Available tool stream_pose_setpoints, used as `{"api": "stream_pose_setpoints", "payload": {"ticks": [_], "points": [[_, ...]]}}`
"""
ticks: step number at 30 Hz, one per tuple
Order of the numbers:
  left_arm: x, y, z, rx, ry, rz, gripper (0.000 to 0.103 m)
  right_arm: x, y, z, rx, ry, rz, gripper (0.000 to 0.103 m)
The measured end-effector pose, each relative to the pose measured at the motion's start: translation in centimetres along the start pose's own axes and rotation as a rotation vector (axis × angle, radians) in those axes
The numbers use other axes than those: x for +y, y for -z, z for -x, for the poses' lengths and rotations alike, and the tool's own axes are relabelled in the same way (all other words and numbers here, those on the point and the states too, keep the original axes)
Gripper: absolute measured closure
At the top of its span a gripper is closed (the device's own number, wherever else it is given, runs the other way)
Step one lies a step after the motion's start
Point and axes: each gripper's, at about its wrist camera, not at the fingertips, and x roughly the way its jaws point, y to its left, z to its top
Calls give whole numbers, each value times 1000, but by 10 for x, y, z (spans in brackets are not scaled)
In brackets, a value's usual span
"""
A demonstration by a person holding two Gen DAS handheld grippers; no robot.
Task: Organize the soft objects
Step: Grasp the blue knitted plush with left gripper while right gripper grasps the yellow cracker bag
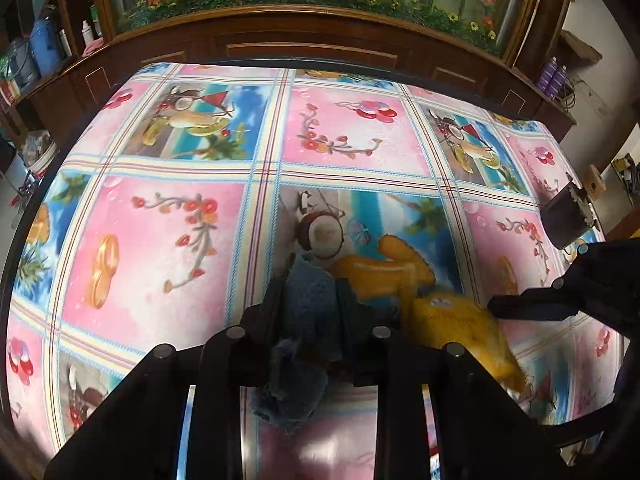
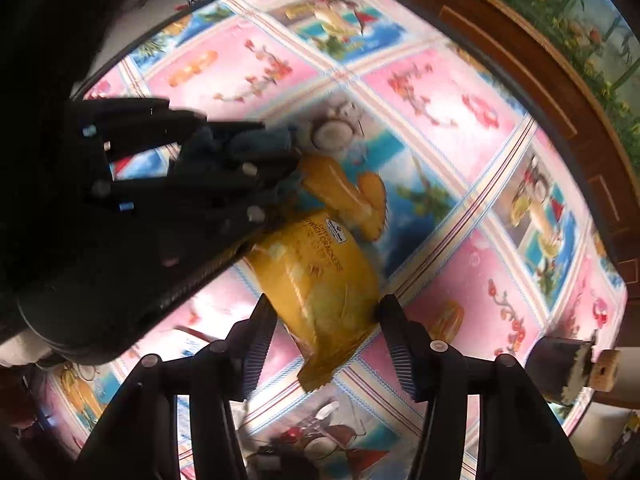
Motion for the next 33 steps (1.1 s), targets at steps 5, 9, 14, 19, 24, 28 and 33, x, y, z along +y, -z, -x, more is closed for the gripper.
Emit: {"api": "stream_pose_setpoints", "payload": {"ticks": [5,9,14,19,24,28,33], "points": [[15,9,34,-58,21,58,80,24,6,44,-83,16,8,58],[27,23,71,-125,21,87,80,46,21,71,-142,12,9,77],[36,44,113,-181,45,123,80,72,55,99,-205,-42,-12,89],[46,80,149,-201,113,173,81,98,90,115,-234,-128,-12,87],[46,124,172,-212,128,182,81,100,102,110,-260,-105,-97,45],[46,155,171,-201,138,211,81,88,81,86,-228,-74,-208,44],[43,183,170,-207,138,215,81,71,42,44,-116,17,-312,43]]}}
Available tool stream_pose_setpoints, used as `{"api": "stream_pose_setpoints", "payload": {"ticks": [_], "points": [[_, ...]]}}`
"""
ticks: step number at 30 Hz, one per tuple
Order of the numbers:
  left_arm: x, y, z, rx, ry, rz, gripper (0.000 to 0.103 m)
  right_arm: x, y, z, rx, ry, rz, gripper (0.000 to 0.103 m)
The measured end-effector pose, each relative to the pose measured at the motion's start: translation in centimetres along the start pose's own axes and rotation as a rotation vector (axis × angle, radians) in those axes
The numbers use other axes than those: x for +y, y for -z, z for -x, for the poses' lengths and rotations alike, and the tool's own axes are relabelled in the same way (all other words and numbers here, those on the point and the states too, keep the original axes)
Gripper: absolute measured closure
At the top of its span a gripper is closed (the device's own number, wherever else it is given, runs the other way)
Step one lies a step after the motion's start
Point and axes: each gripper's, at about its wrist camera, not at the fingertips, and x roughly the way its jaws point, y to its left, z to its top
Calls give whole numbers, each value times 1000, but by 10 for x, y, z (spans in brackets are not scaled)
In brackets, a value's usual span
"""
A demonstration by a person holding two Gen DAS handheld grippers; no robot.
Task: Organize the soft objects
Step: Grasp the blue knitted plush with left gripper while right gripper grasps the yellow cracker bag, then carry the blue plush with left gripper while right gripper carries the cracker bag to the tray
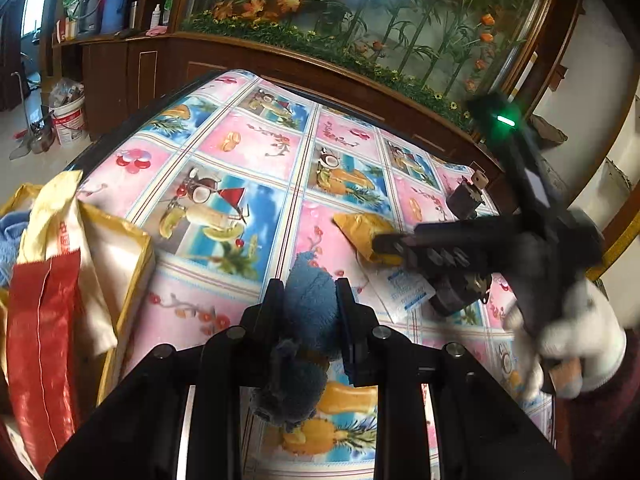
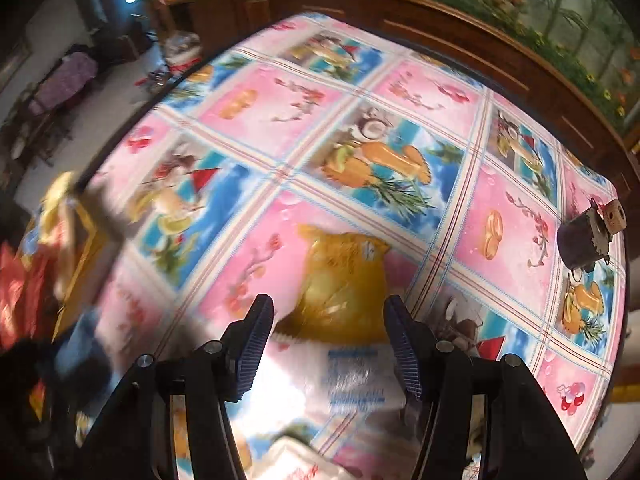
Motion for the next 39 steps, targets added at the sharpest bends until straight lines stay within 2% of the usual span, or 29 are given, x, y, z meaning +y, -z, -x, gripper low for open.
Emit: {"api": "stream_pose_setpoints", "payload": {"ticks": [3,5,6,13,20,25,28,33,39], "points": [[0,8,3,-13,-17,-18,81,-2,-11,-27,60,44,-34,43],[0,11,5,-19,-28,-31,81,-5,-15,-40,83,38,-56,44],[0,13,6,-22,-31,-34,81,-5,-15,-43,82,40,-59,49],[7,14,16,-50,-40,-34,81,2,-5,-29,-29,31,-34,53],[12,16,36,-81,-47,-19,80,13,12,27,-204,-18,-40,53],[14,20,57,-115,-51,-11,80,18,40,78,-352,-41,-55,53],[12,24,67,-131,-54,-18,80,20,64,101,-411,-18,-72,53],[5,33,84,-162,-61,-44,80,25,113,115,-428,41,-113,53],[1,44,102,-182,-69,-67,80,24,155,121,-441,19,-163,53]]}}
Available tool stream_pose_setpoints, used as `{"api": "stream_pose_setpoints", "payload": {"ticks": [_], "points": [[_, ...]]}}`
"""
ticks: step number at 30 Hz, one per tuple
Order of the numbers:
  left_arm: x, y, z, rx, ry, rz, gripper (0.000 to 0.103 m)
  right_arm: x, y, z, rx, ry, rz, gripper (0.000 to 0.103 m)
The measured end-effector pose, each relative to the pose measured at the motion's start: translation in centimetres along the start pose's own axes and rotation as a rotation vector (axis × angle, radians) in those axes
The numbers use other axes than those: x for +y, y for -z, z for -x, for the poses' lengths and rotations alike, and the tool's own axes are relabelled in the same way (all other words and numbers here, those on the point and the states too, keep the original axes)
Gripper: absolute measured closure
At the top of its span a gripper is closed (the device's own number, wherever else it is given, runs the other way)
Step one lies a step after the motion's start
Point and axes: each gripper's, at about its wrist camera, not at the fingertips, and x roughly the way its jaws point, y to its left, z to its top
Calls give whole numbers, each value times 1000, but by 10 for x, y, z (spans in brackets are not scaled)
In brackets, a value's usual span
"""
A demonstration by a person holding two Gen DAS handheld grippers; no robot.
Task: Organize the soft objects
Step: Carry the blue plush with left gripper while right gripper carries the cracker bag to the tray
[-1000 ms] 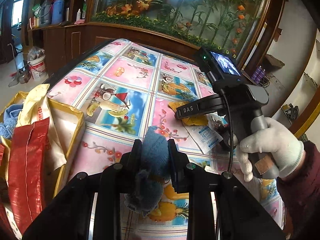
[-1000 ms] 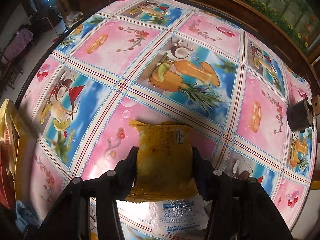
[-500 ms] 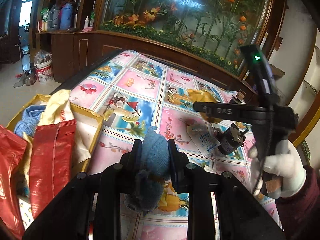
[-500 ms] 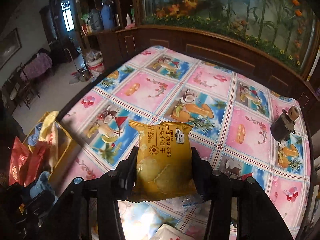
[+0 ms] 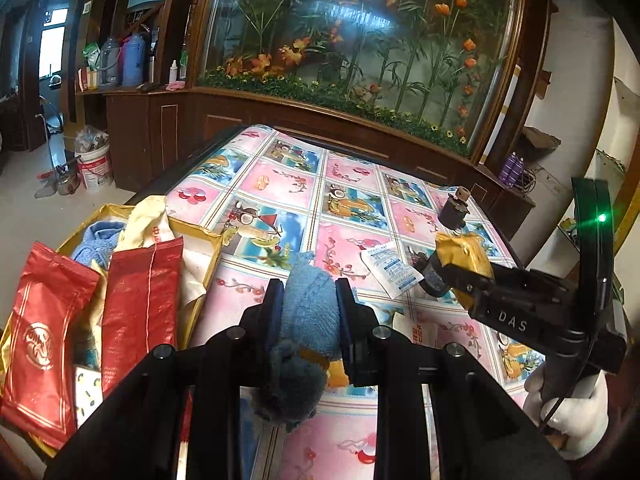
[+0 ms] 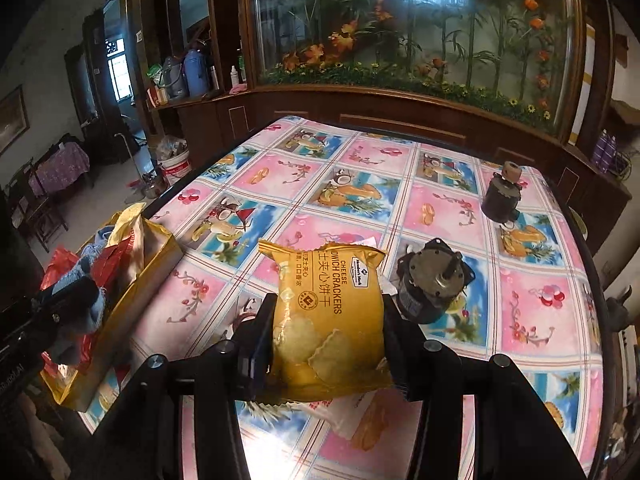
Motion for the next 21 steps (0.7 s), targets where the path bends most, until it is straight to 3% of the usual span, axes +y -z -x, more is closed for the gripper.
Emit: {"api": "stream_pose_setpoints", "payload": {"ticks": [7,21], "points": [[6,10,27,-46,6,2,80,-6,24,29,-51,-38,-49,53],[38,27,36,-35,-131,23,80,29,31,38,-45,-146,0,53]]}}
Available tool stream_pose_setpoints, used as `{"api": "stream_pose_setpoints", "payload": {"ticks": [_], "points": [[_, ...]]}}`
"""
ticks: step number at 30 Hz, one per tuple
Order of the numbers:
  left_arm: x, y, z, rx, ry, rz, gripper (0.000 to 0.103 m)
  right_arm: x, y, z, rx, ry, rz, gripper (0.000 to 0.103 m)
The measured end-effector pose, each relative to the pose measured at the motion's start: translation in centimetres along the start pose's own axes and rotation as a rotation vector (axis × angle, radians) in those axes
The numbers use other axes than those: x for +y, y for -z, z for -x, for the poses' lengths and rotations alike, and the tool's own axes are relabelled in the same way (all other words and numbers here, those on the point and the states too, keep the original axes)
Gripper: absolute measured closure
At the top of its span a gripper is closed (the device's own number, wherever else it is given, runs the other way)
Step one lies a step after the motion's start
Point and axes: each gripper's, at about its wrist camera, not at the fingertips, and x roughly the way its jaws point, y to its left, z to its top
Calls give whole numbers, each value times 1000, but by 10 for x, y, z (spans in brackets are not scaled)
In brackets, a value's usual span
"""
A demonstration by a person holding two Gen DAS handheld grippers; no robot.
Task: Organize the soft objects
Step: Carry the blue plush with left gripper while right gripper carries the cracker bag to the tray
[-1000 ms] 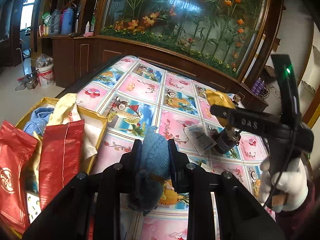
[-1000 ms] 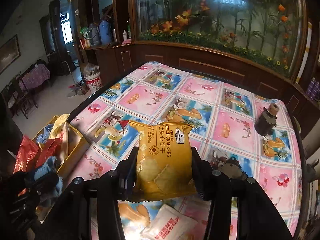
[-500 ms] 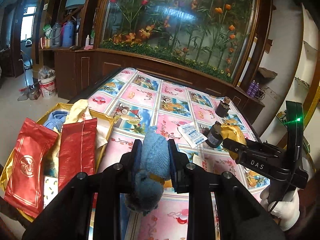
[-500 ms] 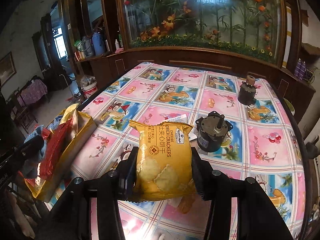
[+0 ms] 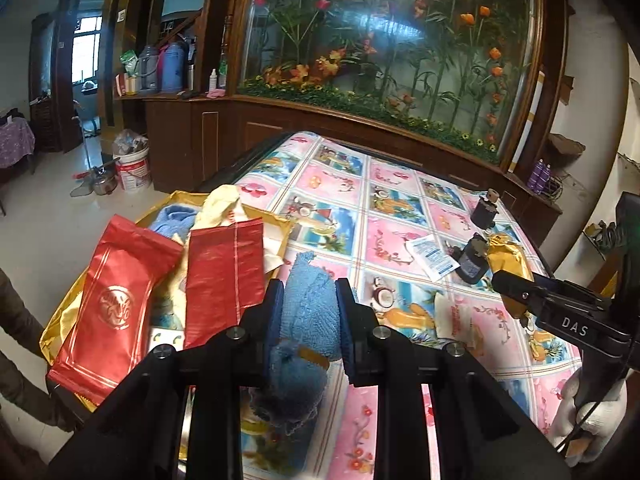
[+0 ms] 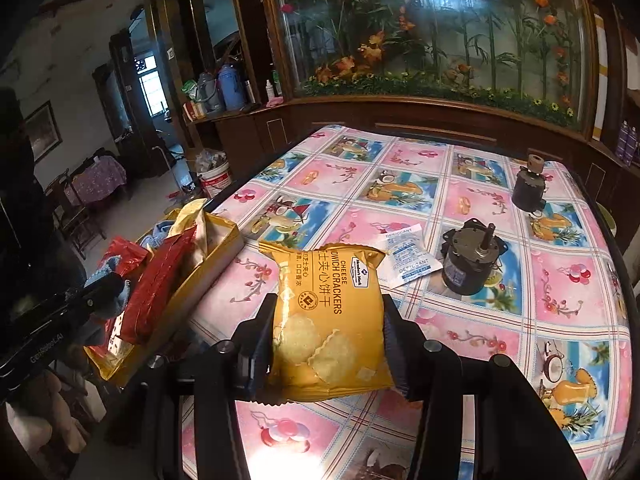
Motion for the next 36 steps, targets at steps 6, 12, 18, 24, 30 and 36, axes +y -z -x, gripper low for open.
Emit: {"api": "stream_pose_setpoints", "payload": {"ticks": [6,12,18,24,30,36], "points": [[21,4,4,-5,-45,19,80,21,3,-6,20,-25,31,53],[59,1,13,-31,-112,78,80,55,3,-17,55,-90,75,53],[92,5,12,-23,-160,134,80,97,0,-35,98,-175,126,53],[114,14,7,4,-175,167,80,142,-1,-49,138,-268,177,53],[129,25,0,34,-176,183,80,182,-1,-68,202,-368,199,53],[137,27,-13,48,-209,161,80,211,4,-84,233,-393,237,53]]}}
